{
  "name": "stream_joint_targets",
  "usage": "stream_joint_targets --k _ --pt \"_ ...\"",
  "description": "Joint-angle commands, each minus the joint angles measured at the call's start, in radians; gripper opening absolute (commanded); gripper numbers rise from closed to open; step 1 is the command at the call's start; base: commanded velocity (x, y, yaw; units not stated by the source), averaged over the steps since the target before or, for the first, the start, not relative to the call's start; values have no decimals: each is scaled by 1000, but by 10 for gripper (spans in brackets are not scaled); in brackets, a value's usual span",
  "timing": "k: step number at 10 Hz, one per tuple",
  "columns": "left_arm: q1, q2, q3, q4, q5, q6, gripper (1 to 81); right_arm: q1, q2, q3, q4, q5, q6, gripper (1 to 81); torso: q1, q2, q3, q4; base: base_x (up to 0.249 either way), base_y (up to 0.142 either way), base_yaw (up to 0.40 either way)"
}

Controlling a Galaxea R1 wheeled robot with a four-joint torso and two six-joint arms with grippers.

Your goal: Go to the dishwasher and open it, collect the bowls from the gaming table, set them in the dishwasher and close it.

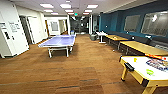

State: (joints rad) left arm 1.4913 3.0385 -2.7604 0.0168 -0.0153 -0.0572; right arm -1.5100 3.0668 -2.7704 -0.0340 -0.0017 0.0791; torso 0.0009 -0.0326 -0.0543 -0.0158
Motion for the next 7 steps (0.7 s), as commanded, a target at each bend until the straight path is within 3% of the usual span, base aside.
stream_joint_targets --k 1,7 --pt "-47 -4 4 9 52 0 811 49 5 6 2 -55 2 811 0 0 0 0 0 0 -228" --pt "-44 -6 4 34 51 0 811 46 5 6 2 -57 2 811 0 0 0 0 0 0 -377"
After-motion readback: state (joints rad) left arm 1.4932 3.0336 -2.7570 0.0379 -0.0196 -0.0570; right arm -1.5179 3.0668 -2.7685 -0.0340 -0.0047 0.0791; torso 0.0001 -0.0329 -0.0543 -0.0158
